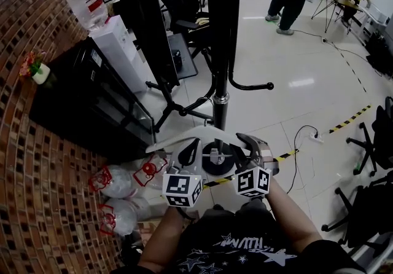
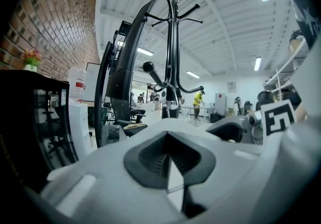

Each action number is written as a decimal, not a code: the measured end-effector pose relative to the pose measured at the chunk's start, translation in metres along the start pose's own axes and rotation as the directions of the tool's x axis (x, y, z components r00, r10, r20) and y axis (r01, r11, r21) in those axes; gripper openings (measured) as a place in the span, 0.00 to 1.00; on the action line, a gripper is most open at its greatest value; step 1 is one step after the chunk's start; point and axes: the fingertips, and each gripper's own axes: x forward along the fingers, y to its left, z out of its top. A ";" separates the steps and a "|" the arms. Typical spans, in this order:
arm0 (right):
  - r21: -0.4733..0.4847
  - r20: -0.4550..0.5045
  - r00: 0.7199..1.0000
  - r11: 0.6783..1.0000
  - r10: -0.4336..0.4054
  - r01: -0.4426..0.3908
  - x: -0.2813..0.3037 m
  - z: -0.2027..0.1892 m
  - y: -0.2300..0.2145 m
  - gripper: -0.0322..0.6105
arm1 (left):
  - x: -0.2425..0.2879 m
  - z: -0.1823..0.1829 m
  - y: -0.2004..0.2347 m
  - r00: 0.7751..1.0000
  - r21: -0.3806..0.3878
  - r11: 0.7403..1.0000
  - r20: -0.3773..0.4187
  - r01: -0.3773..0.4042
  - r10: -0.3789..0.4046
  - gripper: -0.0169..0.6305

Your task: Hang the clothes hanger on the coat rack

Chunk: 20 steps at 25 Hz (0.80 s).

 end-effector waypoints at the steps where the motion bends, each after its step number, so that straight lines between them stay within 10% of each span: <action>1: 0.005 0.002 1.000 1.000 0.001 -0.001 0.001 0.000 0.000 0.24 | 0.000 -0.004 0.001 1.000 -0.002 1.000 -0.005 -0.003 0.003 0.03; 20: 0.083 0.024 1.000 0.996 0.018 -0.019 0.023 -0.008 0.007 0.26 | 0.003 -0.012 0.010 0.999 -0.023 0.999 -0.044 -0.027 0.026 0.03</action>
